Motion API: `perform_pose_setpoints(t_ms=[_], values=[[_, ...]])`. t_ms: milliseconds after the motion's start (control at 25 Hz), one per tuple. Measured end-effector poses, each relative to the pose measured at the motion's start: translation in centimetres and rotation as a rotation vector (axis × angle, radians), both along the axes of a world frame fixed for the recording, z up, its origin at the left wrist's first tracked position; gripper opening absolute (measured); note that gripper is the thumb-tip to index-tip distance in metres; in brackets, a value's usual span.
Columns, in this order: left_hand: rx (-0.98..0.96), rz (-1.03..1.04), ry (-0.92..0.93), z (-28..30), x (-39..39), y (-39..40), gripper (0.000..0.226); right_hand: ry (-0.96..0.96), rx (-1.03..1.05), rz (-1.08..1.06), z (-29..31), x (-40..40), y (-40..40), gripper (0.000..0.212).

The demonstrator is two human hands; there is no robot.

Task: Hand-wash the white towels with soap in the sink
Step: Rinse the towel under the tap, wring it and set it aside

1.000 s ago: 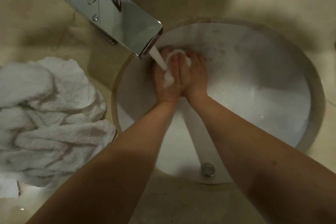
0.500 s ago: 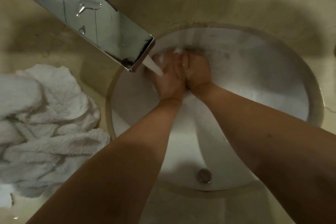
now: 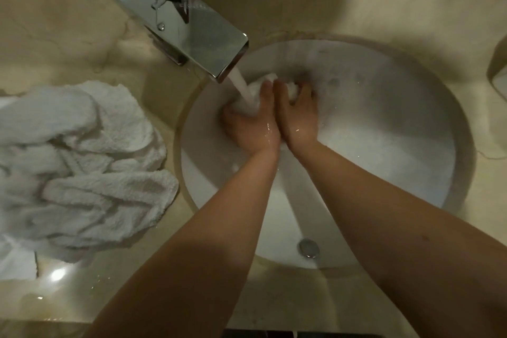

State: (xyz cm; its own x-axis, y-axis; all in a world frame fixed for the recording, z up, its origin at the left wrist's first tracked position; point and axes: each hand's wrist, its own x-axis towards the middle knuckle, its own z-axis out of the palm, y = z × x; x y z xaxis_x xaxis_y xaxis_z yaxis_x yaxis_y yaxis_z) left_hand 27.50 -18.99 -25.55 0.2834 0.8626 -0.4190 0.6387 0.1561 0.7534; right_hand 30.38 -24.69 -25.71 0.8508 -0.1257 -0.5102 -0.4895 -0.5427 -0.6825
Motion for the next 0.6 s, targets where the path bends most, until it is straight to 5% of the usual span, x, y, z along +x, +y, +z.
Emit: perform_pose_setpoints(t_ms=[160, 360, 600], values=[[-0.62, 0.008, -0.148, 1.2, 0.4, 1.4, 0.064, -0.135, 0.204, -0.047, 0.6, -0.6, -0.3, 0.039], [-0.339, -0.025, -0.292, 3.5, -1.1, 1.8, 0.013, -0.182, 0.354, -0.017, 2.3, -1.6, 0.3, 0.057], [-0.221, -0.208, -0.328, 2.9, -2.4, 1.9, 0.044, -0.158, 0.305, 0.124, 2.5, -1.1, 0.3, 0.05]])
